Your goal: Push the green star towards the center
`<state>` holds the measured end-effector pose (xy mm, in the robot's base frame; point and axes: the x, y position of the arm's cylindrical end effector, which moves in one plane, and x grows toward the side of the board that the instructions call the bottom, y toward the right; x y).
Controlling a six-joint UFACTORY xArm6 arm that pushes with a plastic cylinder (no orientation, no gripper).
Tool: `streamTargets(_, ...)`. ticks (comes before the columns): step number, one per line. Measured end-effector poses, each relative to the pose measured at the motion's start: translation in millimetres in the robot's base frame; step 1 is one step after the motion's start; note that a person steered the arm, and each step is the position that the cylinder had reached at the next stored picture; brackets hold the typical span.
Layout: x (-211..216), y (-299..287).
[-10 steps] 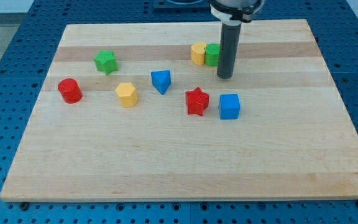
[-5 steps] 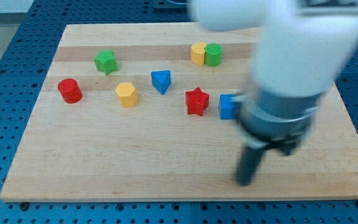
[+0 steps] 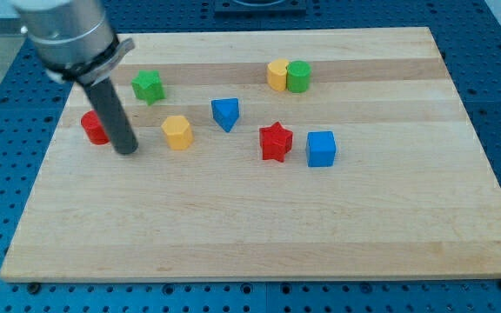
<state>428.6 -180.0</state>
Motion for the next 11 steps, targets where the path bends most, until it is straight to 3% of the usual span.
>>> streamTargets(1,-28.9,3.3)
streamTargets(2,-51.4,-37.8)
streamTargets(4,-107.5,-25.7)
streamTargets(5,-112.8,22.6)
streamTargets(6,-112.4,15.9)
streamTargets(7,-98.3,-28.8)
streamTargets(9,-86.6,53.5)
streamTargets(11,-86.6,76.7)
